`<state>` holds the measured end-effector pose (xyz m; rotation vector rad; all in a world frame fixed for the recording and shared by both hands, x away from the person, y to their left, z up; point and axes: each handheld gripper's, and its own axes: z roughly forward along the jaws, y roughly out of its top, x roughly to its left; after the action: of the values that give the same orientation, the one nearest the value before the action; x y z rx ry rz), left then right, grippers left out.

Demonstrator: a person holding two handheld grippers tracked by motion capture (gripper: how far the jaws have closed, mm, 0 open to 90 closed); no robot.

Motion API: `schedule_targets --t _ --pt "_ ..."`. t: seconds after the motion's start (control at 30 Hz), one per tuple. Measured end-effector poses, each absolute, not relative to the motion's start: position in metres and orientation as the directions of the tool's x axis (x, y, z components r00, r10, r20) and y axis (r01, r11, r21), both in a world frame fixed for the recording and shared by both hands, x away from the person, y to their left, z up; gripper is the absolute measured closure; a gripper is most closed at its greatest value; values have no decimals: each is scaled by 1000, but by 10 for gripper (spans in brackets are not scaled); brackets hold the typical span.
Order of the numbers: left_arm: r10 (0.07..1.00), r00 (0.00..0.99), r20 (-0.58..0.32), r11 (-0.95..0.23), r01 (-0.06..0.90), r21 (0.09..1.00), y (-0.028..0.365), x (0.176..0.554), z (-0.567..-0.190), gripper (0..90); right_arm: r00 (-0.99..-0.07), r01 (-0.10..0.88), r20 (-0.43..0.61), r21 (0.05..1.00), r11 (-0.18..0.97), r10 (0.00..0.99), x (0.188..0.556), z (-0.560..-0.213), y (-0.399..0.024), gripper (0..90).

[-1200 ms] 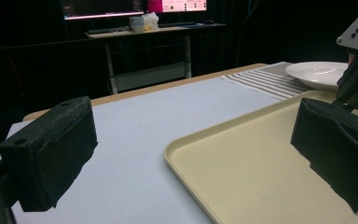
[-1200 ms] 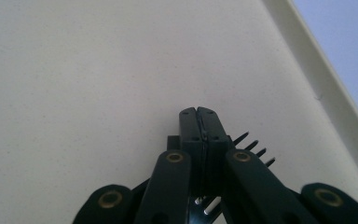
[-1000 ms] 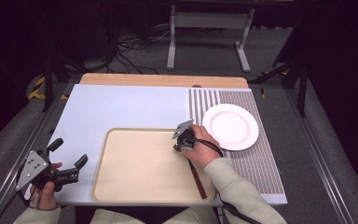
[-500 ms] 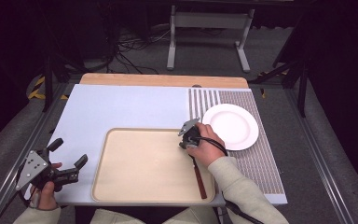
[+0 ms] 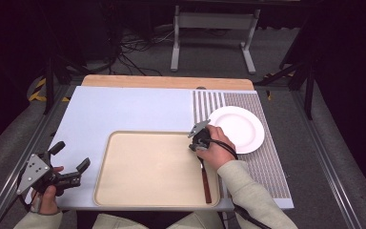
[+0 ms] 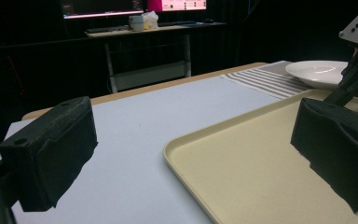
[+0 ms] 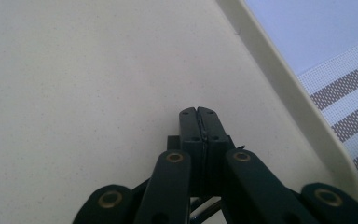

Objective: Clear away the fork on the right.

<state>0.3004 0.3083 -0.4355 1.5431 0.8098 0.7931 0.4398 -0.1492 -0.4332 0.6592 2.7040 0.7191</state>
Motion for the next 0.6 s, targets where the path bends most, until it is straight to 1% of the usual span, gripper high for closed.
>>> schedule_targets --t 0.6 --pt "846 531 48 -98 66 993 308 301 -436 7 -848 375 -144 519 768 511 440 -433 -159 900"
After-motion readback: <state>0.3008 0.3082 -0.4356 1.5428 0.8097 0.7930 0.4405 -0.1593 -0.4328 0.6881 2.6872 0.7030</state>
